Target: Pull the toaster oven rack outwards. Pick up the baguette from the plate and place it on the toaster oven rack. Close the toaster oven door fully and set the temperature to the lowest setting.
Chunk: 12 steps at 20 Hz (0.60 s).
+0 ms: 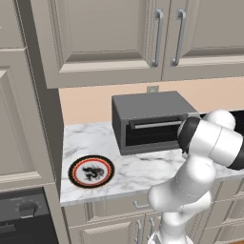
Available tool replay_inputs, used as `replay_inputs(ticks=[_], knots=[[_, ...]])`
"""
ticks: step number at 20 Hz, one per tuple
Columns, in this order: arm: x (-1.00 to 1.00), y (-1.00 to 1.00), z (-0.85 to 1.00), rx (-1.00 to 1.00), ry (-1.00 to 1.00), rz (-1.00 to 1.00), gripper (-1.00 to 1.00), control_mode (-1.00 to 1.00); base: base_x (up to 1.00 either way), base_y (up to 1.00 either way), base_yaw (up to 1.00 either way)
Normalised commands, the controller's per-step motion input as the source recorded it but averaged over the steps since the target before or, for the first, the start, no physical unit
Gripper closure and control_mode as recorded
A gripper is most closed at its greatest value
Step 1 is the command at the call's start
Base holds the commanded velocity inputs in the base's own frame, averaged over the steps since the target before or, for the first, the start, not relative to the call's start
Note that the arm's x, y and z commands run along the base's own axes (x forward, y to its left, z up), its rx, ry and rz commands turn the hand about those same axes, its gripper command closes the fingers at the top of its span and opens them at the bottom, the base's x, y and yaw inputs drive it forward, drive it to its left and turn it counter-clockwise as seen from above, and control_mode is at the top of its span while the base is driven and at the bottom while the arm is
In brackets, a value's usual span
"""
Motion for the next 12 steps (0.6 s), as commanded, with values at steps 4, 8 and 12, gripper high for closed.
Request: replay_inputs(ticks=[4,8,12], knots=[[0.04,0.00,0.00,0.00,-0.04,0.02,-1.00,-1.00,0.00,0.00,0.00],[0.02,0.00,0.00,0.00,-0.01,0.00,-1.00,-1.00,0.00,0.00,0.00],[0.25,0.00,-0.01,0.00,0.00,0.00,-1.00,-1.00,0.00,0.00,0.00]])
